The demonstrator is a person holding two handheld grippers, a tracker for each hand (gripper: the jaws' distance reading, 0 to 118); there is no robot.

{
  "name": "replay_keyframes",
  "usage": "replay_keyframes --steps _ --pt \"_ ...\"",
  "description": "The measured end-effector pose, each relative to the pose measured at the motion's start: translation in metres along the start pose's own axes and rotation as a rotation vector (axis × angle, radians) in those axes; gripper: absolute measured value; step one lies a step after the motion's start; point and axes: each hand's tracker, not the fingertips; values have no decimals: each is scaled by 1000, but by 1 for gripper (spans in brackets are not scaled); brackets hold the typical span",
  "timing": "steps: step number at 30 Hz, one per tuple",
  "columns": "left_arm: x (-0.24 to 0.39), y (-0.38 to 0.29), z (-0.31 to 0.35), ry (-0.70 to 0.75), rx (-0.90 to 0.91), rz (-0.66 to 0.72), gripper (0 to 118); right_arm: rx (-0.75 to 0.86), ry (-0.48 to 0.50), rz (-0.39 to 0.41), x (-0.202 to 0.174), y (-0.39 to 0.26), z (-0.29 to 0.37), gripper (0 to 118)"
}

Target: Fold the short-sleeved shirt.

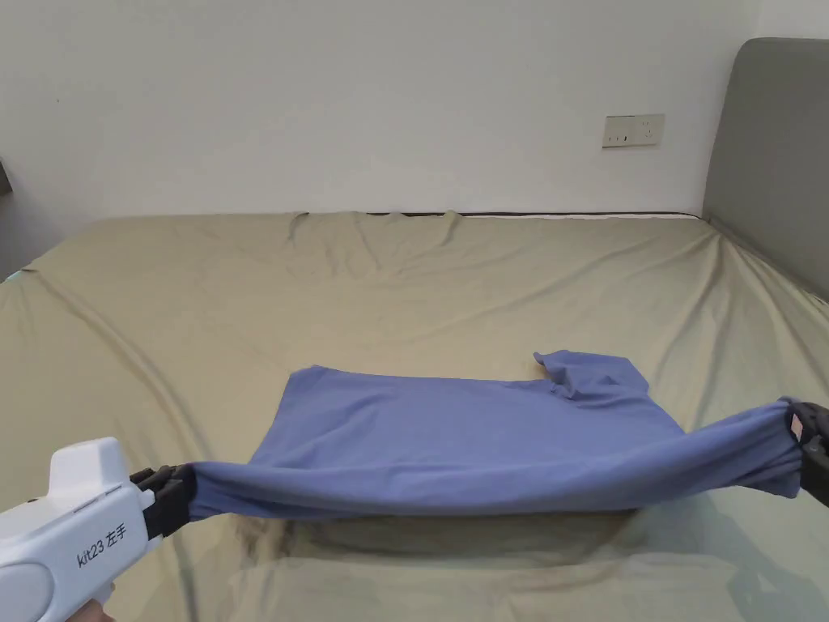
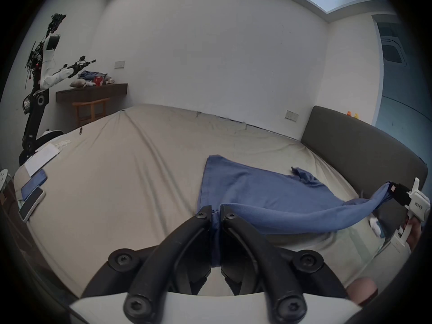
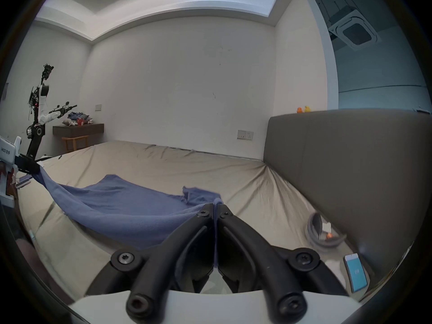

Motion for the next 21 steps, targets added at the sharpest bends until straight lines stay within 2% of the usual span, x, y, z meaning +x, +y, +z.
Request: replay_keyframes --steps 3,7,8,12,15,18,20,21 --pt "-2 -22 29 0 -9 -90 3 -22 19 14 -6 -14 28 1" --pt "-9 -44 49 -20 -19 -118 3 -61 52 44 -14 -29 54 1" --pt "-10 -49 49 -24 -32 -131 2 -50 40 109 -16 -36 58 1" --pt "-9 -75 33 -1 -145 -153 3 -208 67 151 -19 -76 60 1" --pt "-12 -96 16 5 -199 -170 3 -328 80 142 -14 -111 55 1" --pt "-17 -112 6 12 -263 -175 2 -442 105 91 -8 -138 53 1" --pt "-17 -121 3 6 -302 -191 3 -464 125 105 -8 -149 51 1" --pt "-18 -124 -1 15 -319 -197 3 -492 146 83 -7 -155 50 1"
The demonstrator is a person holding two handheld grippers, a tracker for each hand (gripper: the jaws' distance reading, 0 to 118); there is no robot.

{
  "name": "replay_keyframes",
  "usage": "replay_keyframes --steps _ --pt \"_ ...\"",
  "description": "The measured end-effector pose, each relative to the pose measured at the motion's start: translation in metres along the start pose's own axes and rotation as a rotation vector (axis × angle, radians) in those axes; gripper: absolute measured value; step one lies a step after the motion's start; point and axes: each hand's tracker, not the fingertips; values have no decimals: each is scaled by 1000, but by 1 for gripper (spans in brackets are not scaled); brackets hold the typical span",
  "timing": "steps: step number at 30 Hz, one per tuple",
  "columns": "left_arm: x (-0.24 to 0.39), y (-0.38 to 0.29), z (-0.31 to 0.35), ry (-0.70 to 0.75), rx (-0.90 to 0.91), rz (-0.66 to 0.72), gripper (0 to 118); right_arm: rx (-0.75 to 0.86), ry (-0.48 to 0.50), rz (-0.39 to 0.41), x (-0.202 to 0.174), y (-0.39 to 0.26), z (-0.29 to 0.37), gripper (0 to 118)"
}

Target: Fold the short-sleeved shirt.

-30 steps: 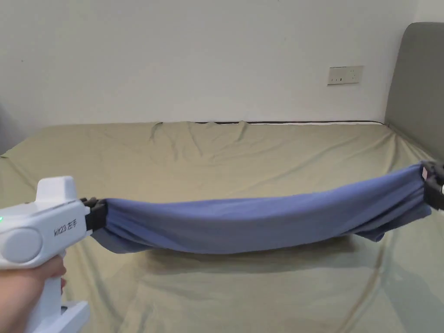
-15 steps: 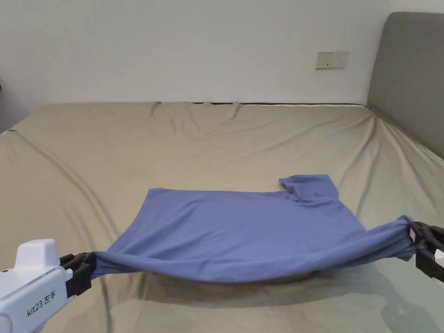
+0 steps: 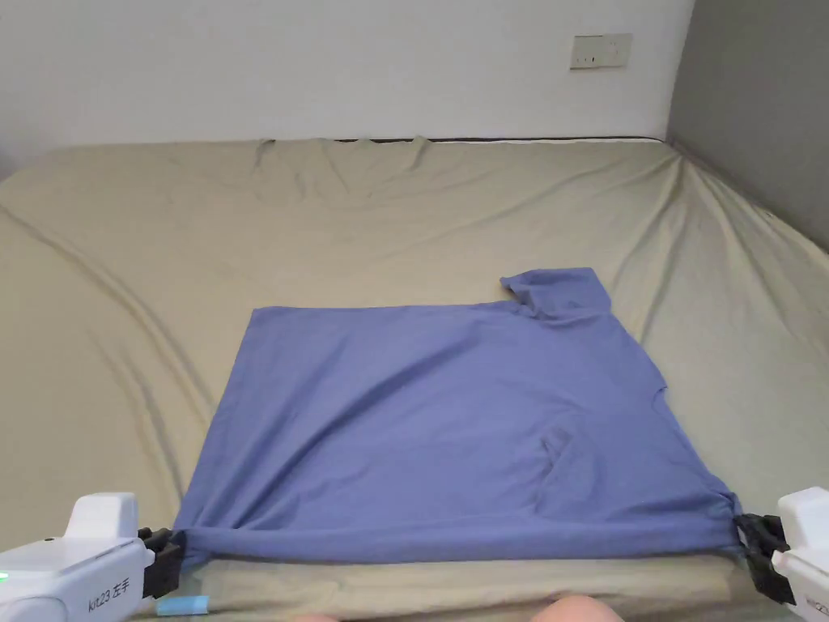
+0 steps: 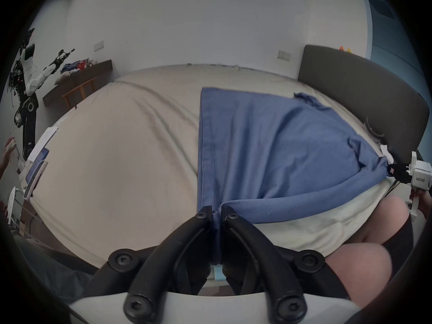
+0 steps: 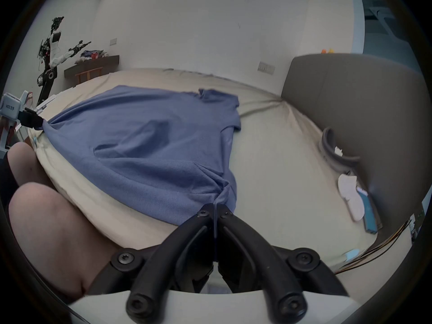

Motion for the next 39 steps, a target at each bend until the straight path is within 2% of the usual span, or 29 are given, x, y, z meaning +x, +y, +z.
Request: replay_keyframes --steps 1,2,3,4,5,6,7,8,9,13,14,15,16,17,18,20,21,23,24,27,29,31,33,34,36,37,39 --pt "0 -1 -4 16 -18 1 4 -2 -10 -2 0 -2 -3 1" --pt "2 -4 -6 18 -31 6 11 -13 -5 -14 1 -3 -6 2" --pt "2 -6 -8 20 -45 12 21 -46 21 -50 3 -5 -9 3" --pt "2 -7 -10 27 -46 11 39 -47 -5 -61 4 -6 -9 11" --pt "2 -9 -10 43 -44 6 62 -26 -29 -68 4 -5 -8 38" --pt "2 -8 -6 96 -31 6 76 -23 -66 -112 9 -3 -5 64" --pt "2 -4 -2 111 -23 19 82 -11 -85 -181 15 1 0 86" --pt "3 5 7 90 -18 16 83 37 -62 -296 22 7 11 96" --pt "5 15 19 77 57 22 83 122 -34 -363 29 17 24 96" --pt "20 57 76 99 288 52 81 329 -56 -419 31 65 70 97" --pt "25 65 95 92 350 71 69 361 -60 -426 26 77 82 93" --pt "30 70 113 78 404 79 48 386 -87 -432 20 86 92 79" --pt "35 72 129 65 452 66 23 410 -85 -428 13 93 101 51" --pt "41 69 143 65 518 63 1 455 -61 -418 7 97 109 10" --pt "51 65 157 86 569 58 0 479 -51 -399 -3 101 114 2" --pt "63 57 170 101 591 34 0 503 -140 -358 -22 102 119 1" --pt "66 54 173 60 584 22 0 554 -159 -276 -31 103 121 0" --pt "69 49 175 6 555 31 0 483 -81 -271 -41 104 117 0" --pt "70 48 173 12 526 22 0 478 -82 -227 -47 104 115 0" --pt "64 41 158 4 436 -20 0 474 -70 -183 -57 97 108 0" --pt "54 40 147 -20 365 1 0 387 -38 -207 -60 93 100 0" --pt "34 37 120 -8 286 25 0 388 -37 -191 -61 91 96 0" --pt "23 33 89 -37 98 -43 0 376 -14 -189 -58 89 93 0" --pt "18 28 74 -18 69 -45 13 378 -4 -195 -57 89 92 0" --pt "9 18 48 27 9 -52 73 372 6 -196 -57 89 92 0" --pt "6 15 38 43 -36 -46 89 367 8 -191 -58 89 91 0" --pt "2 10 26 23 -17 -34 90 357 15 -183 -58 86 88 0"
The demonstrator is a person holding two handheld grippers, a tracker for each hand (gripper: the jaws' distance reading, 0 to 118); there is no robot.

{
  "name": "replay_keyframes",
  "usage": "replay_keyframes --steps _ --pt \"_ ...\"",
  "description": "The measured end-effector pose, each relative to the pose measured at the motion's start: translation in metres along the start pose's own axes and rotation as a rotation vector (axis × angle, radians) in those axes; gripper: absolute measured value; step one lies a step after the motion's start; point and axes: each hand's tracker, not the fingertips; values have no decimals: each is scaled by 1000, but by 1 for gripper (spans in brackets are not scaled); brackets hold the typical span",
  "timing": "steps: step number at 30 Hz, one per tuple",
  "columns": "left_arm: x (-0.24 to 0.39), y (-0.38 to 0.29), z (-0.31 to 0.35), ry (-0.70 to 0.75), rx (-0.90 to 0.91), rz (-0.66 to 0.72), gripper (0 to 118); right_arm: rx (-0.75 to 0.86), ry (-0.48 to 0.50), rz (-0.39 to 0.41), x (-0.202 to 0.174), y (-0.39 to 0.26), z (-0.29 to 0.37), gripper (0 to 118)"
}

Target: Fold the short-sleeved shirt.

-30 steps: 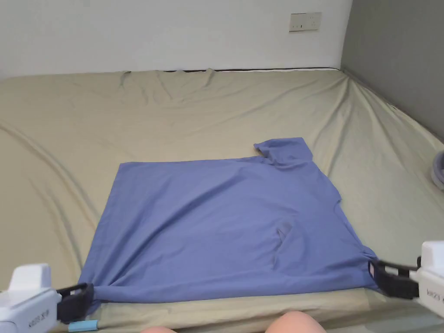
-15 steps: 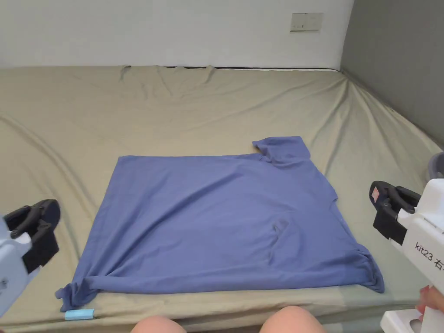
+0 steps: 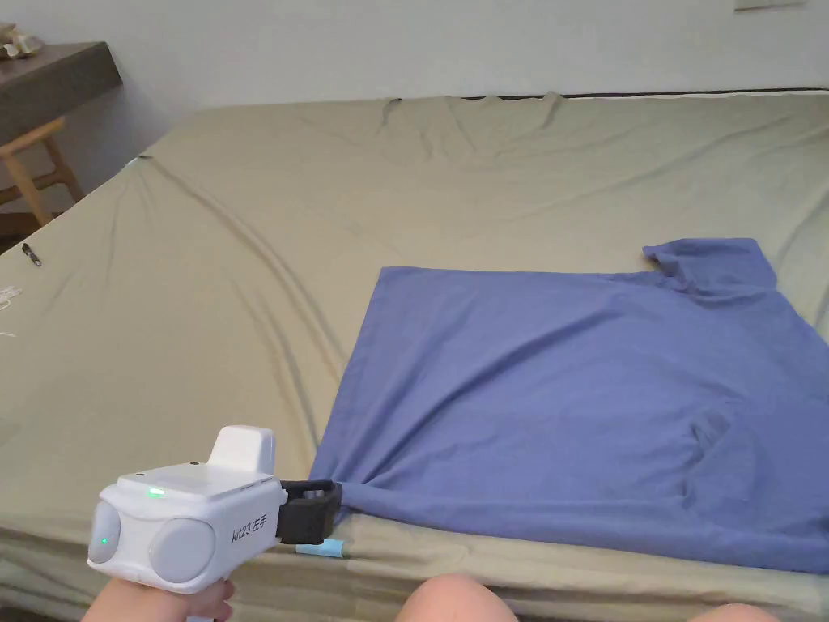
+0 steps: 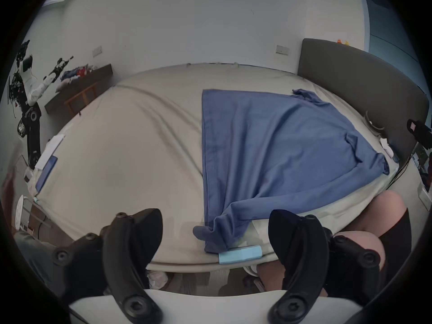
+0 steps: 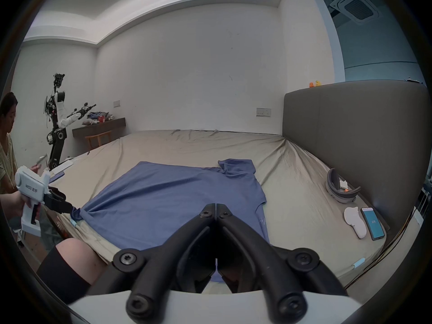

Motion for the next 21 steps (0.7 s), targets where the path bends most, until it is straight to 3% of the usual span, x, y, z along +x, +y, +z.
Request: replay_keyframes --steps 2,3,4,5,10,17,18,19,20,21 --pt "-1 -1 -13 -8 -16 12 87 -19 3 3 1 -2 -3 0" --pt "-1 -3 -20 -11 -32 25 75 -32 9 -2 2 -4 -4 0" --pt "-2 -5 -25 -20 -45 30 47 -41 9 -5 3 -5 -5 0" --pt "-2 -8 -30 -27 -50 25 1 -59 18 -3 3 -6 -5 0" --pt "6 -18 -22 -35 -8 -54 2 -86 11 21 4 -9 5 0" --pt "-1 -7 -5 -54 51 24 2 -141 -2 59 35 -13 -10 0" --pt "2 -4 -1 -57 53 27 2 -217 -17 12 44 -17 -14 0" --pt "4 -3 1 -59 55 32 2 -185 -55 50 53 -20 -18 0" --pt "5 -2 2 -60 60 36 2 -256 -25 31 64 -27 -24 3" --pt "5 -1 3 -64 62 32 2 -298 -5 42 74 -35 -31 21"
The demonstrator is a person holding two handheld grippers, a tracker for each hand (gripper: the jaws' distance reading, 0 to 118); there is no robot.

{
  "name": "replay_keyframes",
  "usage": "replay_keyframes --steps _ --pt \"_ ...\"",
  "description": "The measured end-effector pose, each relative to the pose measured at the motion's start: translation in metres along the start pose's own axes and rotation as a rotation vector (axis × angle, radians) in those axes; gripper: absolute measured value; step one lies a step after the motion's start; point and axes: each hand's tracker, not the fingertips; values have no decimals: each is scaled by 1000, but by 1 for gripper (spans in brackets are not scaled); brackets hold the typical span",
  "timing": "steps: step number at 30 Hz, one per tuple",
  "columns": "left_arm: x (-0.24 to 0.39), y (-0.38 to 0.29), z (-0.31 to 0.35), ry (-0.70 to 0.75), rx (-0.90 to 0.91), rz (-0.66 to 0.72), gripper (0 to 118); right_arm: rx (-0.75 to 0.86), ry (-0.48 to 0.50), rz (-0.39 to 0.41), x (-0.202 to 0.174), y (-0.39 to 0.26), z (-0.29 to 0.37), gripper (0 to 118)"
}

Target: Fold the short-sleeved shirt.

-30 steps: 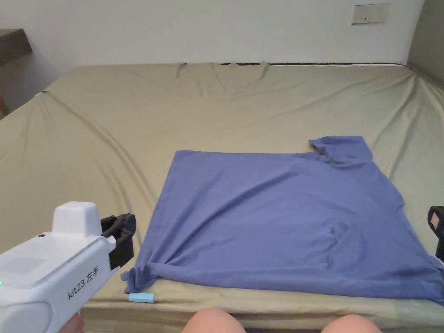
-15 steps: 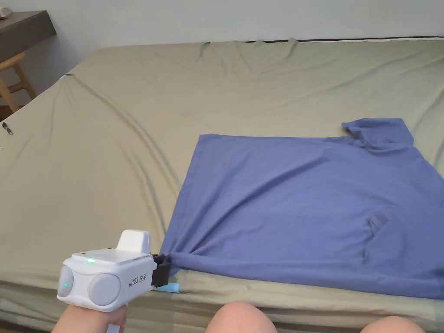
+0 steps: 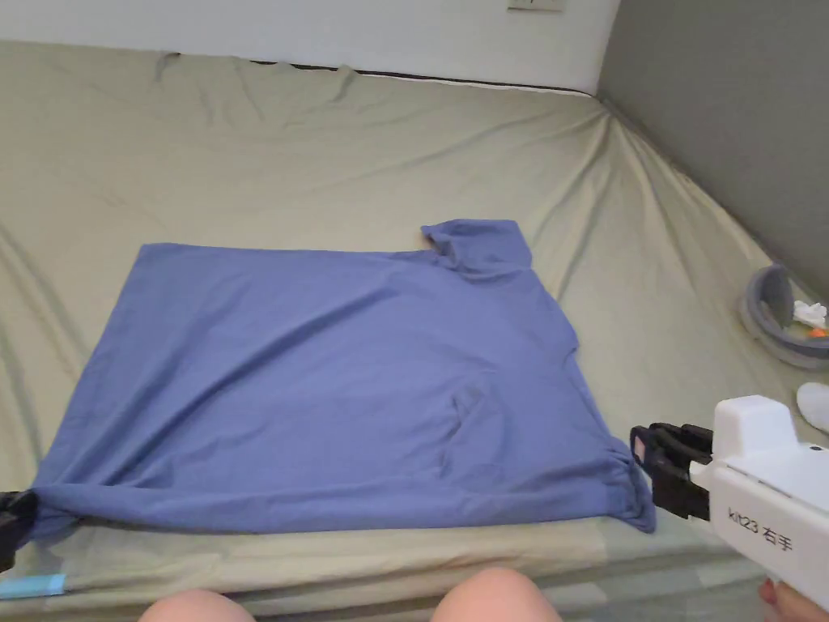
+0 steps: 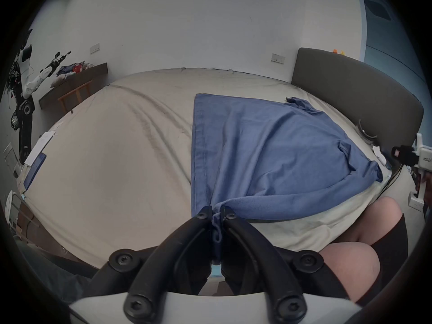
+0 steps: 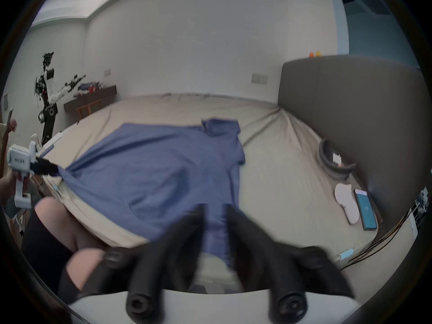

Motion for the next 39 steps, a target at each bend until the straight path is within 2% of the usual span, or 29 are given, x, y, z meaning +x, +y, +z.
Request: replay_keyframes --steps 2,3,6,7,10,11,13,15,20,22,25,26,28,36,39 --pt "5 3 2 0 0 -7 2 -100 -28 -1 9 -14 -18 85" --pt "5 3 2 1 0 -11 2 -141 -29 4 12 -22 -29 94" --pt "8 8 3 2 -12 -15 2 -179 -12 12 20 -40 -56 92" --pt "9 7 1 5 -23 -32 2 -192 -16 8 22 -43 -62 87" --pt "6 6 -3 16 -47 -48 2 -216 22 -118 37 -52 -75 12" --pt "7 6 -2 11 -49 -44 2 -206 93 -153 37 -53 -74 10" --pt "10 6 1 14 -46 -43 2 -186 17 -51 28 -47 -66 9" --pt "9 7 1 16 -42 -36 2 -177 44 9 24 -43 -59 9" --pt "8 24 9 1 -31 -43 2 -130 56 -12 21 -21 -34 9" --pt "5 36 6 -13 -39 -95 2 -138 77 5 24 -5 -33 9" --pt "-2 70 -1 -6 -51 -90 2 -146 111 -8 33 24 -37 8" --pt "-8 81 -7 -8 -52 -85 2 -156 108 -31 38 35 -42 8" --pt "-11 107 -14 -22 -50 -62 2 -157 96 -24 41 56 -50 8" --pt "-16 175 -92 -1 -131 -41 2 -197 53 71 39 120 -126 7" --pt "-19 175 -134 15 -187 -57 2 -269 37 60 40 121 -174 7"
